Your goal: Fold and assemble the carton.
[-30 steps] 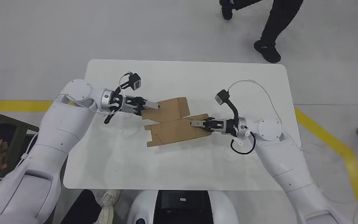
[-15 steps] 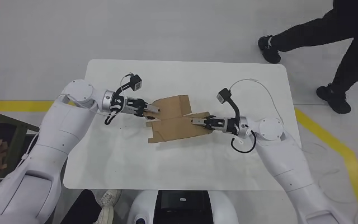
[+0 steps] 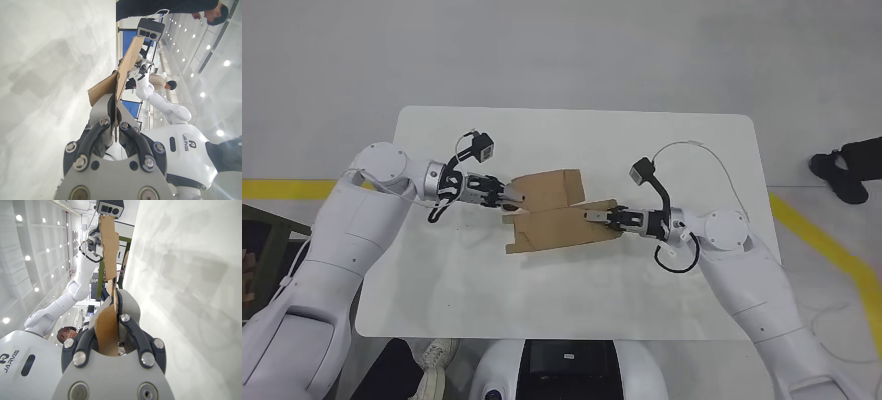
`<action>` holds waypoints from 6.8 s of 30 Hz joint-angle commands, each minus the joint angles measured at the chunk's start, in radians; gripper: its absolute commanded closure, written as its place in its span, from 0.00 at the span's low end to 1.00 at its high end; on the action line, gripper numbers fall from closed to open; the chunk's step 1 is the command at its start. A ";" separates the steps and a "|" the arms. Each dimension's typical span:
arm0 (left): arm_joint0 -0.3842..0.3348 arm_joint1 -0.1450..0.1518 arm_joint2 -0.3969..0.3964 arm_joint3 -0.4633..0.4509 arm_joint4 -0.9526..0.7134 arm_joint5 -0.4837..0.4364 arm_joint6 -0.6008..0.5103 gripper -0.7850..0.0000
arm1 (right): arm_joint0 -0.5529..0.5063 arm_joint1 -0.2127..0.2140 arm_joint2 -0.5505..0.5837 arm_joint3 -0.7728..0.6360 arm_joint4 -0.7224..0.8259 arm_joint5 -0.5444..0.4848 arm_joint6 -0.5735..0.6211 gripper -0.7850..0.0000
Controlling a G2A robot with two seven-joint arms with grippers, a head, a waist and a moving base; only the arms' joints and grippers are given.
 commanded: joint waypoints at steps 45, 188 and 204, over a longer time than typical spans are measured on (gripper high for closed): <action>0.059 0.022 -0.083 -0.121 0.018 -0.014 -0.029 1.00 | -0.021 -0.011 0.021 -0.100 0.090 -0.150 -0.143 0.00; 0.136 0.116 -0.095 -0.404 -0.160 -0.030 -0.034 0.00 | 0.116 -0.140 -0.175 0.075 -0.017 -0.131 -0.116 1.00; 0.164 0.126 -0.176 -0.338 -0.199 -0.022 -0.027 0.00 | 0.080 -0.132 -0.144 0.043 0.042 -0.133 -0.060 1.00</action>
